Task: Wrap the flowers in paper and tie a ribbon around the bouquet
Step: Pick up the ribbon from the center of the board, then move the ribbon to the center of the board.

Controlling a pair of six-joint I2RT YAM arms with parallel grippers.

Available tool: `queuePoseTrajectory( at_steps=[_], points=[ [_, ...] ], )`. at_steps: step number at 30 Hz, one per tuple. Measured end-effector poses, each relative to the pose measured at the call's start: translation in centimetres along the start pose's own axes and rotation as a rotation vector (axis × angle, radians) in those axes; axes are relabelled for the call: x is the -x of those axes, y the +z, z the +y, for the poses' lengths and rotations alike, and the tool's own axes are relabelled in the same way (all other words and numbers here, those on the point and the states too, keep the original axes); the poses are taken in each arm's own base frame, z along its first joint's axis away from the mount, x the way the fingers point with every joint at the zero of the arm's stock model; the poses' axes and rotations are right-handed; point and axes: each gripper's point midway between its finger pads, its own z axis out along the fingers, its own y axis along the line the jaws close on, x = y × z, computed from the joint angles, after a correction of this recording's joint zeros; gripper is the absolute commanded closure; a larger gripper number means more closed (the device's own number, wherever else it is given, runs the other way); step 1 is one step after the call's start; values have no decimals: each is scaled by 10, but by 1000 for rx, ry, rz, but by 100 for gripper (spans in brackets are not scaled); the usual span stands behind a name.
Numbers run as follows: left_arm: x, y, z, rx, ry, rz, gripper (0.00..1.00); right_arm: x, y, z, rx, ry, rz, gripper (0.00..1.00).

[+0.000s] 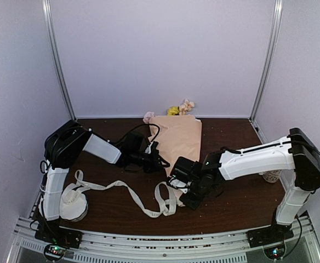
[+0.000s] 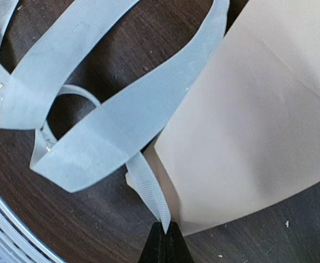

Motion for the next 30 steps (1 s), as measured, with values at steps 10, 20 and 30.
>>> queuePoseTrajectory(
  at_steps=[10,20,30],
  points=[
    [19,-1,-24,-33,55,-11,100,-63,7,39,204,36,68,100],
    [29,-8,-35,-55,63,-17,100,-77,3,-12,279,443,56,100],
    [37,-20,-56,-86,93,-39,100,-33,-27,-192,-68,872,-137,100]
  ],
)
